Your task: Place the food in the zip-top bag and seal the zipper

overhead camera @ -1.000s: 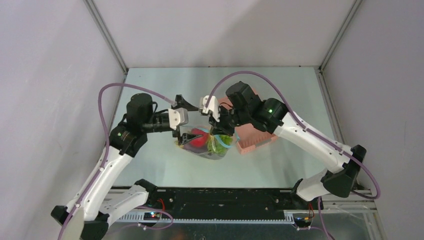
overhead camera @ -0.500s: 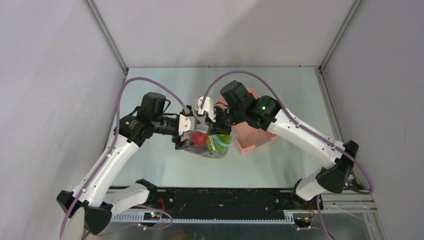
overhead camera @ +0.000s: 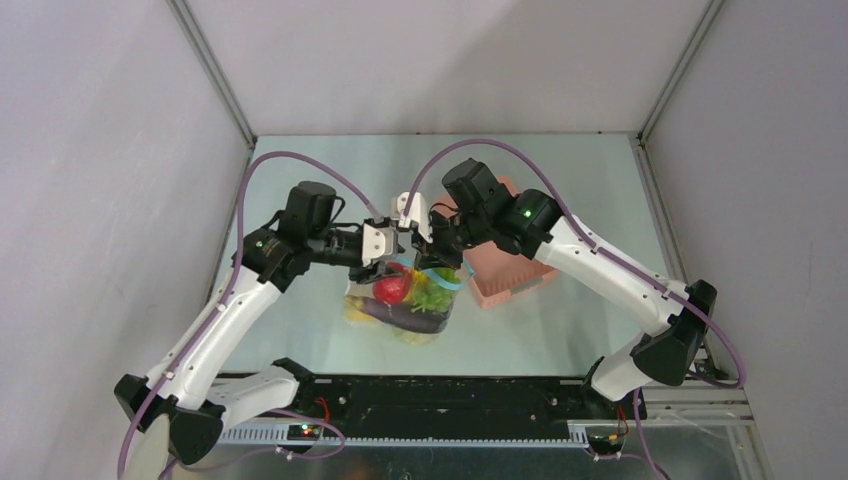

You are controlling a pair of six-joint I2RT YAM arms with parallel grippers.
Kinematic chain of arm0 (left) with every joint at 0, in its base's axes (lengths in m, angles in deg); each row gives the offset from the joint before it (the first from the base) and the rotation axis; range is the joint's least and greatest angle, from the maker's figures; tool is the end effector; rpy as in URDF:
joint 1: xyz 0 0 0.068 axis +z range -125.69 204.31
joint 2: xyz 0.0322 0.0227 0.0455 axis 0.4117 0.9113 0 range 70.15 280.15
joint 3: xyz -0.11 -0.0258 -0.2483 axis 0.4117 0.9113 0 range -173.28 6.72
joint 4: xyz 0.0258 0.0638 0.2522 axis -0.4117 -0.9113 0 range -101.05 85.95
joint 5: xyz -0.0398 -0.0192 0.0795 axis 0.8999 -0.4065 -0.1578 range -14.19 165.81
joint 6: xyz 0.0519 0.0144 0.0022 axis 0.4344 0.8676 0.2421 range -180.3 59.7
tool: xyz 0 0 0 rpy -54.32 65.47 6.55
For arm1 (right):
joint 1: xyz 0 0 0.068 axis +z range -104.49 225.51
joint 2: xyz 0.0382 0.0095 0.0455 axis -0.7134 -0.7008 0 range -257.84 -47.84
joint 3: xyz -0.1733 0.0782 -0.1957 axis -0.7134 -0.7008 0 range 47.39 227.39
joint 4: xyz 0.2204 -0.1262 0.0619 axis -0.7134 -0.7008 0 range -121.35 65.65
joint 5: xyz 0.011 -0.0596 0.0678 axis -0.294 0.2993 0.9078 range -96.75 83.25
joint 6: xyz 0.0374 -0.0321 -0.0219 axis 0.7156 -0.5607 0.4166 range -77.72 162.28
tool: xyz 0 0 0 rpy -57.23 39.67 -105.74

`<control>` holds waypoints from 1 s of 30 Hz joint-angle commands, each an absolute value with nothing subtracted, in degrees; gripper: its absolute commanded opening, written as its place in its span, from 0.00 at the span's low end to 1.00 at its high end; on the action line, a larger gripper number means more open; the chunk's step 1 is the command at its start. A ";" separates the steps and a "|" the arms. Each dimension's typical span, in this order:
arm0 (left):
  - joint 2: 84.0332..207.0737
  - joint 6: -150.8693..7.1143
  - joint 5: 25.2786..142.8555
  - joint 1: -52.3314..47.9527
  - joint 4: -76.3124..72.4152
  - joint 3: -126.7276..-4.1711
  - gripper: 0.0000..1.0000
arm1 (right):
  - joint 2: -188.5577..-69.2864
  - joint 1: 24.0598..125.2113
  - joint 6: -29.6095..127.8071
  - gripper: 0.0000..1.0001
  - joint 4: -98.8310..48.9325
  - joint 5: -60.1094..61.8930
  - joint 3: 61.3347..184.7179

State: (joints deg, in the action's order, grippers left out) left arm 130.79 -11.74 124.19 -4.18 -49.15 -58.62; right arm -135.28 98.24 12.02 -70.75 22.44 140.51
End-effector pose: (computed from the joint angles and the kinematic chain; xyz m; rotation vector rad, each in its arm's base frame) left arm 0.1668 -0.1208 0.3601 1.6140 1.3421 -0.7438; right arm 0.1835 0.2697 0.3926 -1.7125 1.5253 0.7851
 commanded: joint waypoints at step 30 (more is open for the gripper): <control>120.59 -19.27 115.30 -1.65 -38.54 -46.72 0.00 | -120.98 90.89 21.25 0.02 -71.88 8.71 124.08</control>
State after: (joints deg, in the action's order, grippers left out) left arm 122.64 -18.54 118.37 -5.05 -35.27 -46.69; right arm -126.45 94.96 20.18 -60.21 18.44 125.74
